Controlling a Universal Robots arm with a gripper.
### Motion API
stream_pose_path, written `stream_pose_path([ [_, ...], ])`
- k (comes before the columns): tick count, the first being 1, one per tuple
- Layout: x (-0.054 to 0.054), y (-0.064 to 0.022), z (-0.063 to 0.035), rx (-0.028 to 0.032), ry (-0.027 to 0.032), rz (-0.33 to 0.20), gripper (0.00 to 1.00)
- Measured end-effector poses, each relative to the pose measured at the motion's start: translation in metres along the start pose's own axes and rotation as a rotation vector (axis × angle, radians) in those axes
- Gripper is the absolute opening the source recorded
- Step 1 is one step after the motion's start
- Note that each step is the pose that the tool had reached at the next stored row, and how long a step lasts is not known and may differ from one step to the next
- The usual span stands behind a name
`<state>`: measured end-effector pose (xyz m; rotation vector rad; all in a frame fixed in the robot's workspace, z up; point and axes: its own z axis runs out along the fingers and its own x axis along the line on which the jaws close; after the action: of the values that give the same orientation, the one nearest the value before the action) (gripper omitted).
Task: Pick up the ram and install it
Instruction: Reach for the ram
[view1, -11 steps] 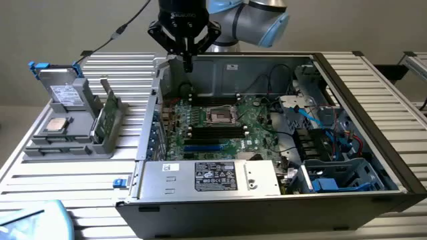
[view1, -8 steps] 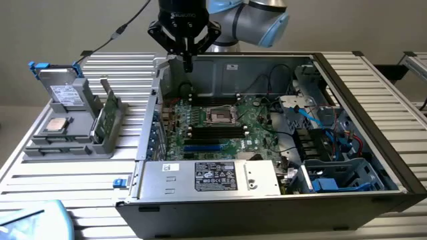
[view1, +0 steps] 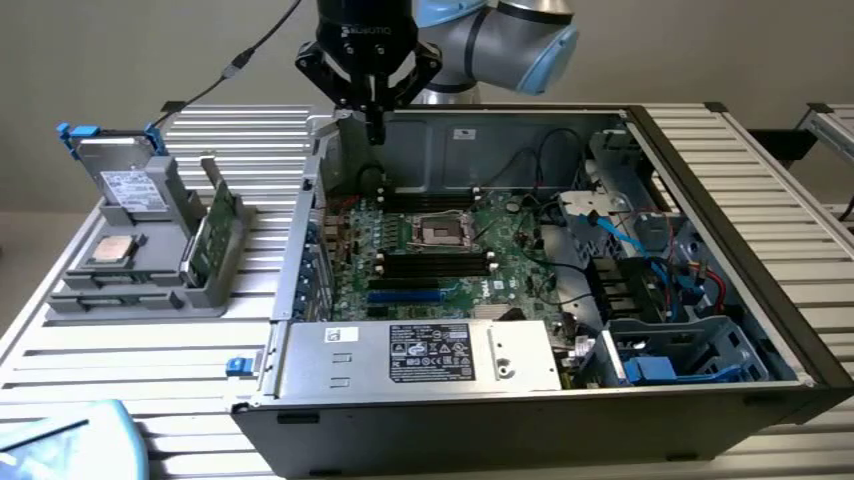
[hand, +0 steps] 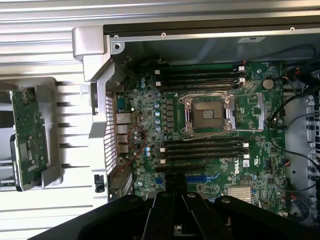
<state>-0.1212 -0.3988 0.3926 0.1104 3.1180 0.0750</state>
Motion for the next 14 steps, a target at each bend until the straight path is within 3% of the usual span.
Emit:
stream_pose_path([
  [3,0.007,-0.0005,-0.0003,0.0005,0.0038,0.000,0.11],
  [14,0.057,-0.0040,-0.0011,0.0014,0.0185,0.000,0.11],
])
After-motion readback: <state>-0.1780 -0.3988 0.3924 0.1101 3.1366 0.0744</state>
